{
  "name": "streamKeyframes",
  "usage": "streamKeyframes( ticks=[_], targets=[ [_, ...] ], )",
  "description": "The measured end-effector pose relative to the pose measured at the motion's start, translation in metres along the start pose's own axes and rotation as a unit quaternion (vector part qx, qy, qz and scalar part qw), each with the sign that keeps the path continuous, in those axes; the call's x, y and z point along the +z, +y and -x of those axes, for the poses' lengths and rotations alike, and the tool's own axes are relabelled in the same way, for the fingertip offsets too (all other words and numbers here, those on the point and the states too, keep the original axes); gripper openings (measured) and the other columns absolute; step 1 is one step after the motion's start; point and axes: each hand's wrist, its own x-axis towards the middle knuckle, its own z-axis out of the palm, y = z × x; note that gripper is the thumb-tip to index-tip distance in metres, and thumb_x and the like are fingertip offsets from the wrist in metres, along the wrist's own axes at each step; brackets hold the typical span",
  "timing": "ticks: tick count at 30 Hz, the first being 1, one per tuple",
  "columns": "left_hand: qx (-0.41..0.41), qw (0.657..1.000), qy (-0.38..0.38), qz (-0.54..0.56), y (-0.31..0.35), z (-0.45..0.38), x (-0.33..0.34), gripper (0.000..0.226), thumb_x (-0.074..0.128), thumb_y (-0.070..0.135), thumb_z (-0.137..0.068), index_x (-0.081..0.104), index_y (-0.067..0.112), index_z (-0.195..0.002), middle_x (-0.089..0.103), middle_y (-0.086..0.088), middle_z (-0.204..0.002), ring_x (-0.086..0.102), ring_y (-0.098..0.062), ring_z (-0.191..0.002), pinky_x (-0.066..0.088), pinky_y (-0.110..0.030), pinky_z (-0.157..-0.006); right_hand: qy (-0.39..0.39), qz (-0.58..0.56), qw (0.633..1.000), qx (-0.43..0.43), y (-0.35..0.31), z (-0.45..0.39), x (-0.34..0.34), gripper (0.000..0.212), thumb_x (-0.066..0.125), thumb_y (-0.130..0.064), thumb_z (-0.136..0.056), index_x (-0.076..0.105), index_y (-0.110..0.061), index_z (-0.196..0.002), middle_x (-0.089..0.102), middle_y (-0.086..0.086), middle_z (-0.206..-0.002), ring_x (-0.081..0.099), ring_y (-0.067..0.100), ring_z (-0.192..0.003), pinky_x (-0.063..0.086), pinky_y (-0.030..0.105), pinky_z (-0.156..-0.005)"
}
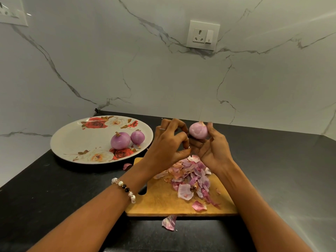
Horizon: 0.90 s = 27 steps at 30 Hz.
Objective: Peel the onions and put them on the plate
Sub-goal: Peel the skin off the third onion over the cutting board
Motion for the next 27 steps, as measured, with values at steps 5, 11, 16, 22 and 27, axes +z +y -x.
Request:
streamKeyframes(
  ticks=[5, 11, 16, 22, 27],
  targets=[
    [-0.009, 0.999, 0.008, 0.04, -0.003, -0.005, -0.003, 0.017, 0.069, 0.026, -0.076, 0.066, 0.014, -0.087, 0.065, -0.001, -0.09, 0.053, -0.013, -0.087, 0.042, -0.032, -0.071, 0.036, -0.025, 0.999, -0.028, -0.005, -0.001, -0.007, 0.044, 0.039, -0.044, -0.104, 0.06, -0.006, -0.108, 0.072, 0.02, -0.086, 0.072, 0.031, -0.076, 0.053, 0.047, -0.088],
    [-0.036, 0.998, 0.038, 0.042, -0.003, -0.004, -0.004, 0.02, 0.06, 0.022, -0.085, 0.073, 0.015, -0.098, 0.071, 0.001, -0.092, 0.057, -0.013, -0.084, 0.046, -0.034, -0.066, 0.037, 0.025, 0.999, -0.028, 0.0, -0.001, -0.002, 0.034, 0.043, -0.039, -0.102, 0.062, -0.011, -0.109, 0.07, 0.017, -0.096, 0.058, 0.022, -0.078, 0.043, 0.031, -0.068],
    [-0.119, 0.987, 0.052, 0.097, 0.0, -0.006, -0.008, 0.031, 0.064, 0.034, -0.086, 0.07, 0.011, -0.106, 0.071, -0.003, -0.095, 0.062, -0.011, -0.083, 0.052, -0.02, -0.071, 0.008, 0.012, 0.999, -0.035, 0.001, 0.001, 0.003, 0.027, 0.045, -0.028, -0.102, 0.061, -0.009, -0.111, 0.068, 0.016, -0.102, 0.062, 0.023, -0.089, 0.049, 0.029, -0.076],
    [-0.213, 0.952, 0.026, 0.218, 0.005, -0.005, -0.009, 0.035, 0.07, 0.024, -0.084, 0.067, 0.011, -0.116, 0.071, -0.002, -0.103, 0.067, -0.01, -0.088, 0.054, -0.015, -0.077, -0.048, 0.061, 0.993, -0.086, 0.002, 0.001, 0.006, 0.031, 0.036, -0.02, -0.105, 0.06, -0.004, -0.117, 0.06, 0.017, -0.109, 0.062, 0.019, -0.085, 0.055, 0.023, -0.063],
    [-0.26, 0.925, 0.0, 0.278, -0.001, -0.006, -0.015, 0.031, 0.069, 0.015, -0.084, 0.067, 0.01, -0.114, 0.072, -0.005, -0.101, 0.07, -0.012, -0.084, 0.058, -0.028, -0.077, -0.082, 0.09, 0.988, -0.097, 0.001, 0.002, 0.002, 0.031, 0.035, -0.019, -0.104, 0.062, -0.007, -0.114, 0.065, 0.012, -0.103, 0.067, 0.016, -0.08, 0.056, 0.024, -0.063]
  ],
)
